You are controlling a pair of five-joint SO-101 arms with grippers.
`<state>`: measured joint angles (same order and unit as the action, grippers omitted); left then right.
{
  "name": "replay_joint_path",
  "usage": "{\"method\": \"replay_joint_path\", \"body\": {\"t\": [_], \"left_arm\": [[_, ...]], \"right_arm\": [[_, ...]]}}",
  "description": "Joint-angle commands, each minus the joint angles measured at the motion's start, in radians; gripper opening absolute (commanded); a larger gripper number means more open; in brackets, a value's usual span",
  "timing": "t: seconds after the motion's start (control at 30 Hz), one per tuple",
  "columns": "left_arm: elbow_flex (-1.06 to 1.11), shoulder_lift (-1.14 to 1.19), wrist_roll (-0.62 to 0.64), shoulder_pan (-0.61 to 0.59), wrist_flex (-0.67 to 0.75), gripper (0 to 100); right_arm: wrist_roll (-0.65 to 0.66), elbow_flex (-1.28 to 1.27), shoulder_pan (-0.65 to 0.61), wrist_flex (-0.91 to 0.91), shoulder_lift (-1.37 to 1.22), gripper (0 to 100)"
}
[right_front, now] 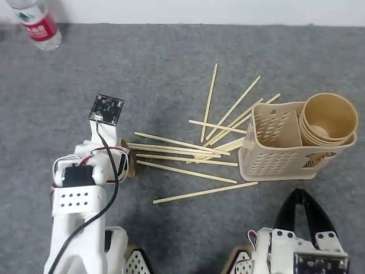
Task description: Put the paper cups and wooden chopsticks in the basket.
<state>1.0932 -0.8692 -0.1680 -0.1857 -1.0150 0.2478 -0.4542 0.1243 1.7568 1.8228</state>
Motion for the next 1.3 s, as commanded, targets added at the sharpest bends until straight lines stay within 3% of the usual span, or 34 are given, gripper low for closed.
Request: {"method": "replay_joint_path", "body": {"t": [0.0, 0.27, 0.73, 0.97, 1.27], "left_arm": [[-0.002, -0.017, -0.046, -0.006, 0.021, 12], [0.004, -0.011, -0.213, -0.155, -0.006, 12], [-0.185, -0.017, -0.669, -0.657, -0.043, 13], [-0.173, -0.008, -0.730, -0.741, 0.112, 13], [-0.042, -0.006, -0.775, -0.738, 0.304, 13]], "right_arm": [[0.014, -0.008, -0.001, 0.035, -0.005, 0.7], [0.014, -0.008, -0.001, 0.035, -0.005, 0.7], [0.014, -0.008, -0.001, 0.035, -0.005, 0.7], [0.014, -0.008, -0.001, 0.036, -0.005, 0.7], [0.014, -0.008, -0.001, 0.036, -0.005, 0.7]]}}
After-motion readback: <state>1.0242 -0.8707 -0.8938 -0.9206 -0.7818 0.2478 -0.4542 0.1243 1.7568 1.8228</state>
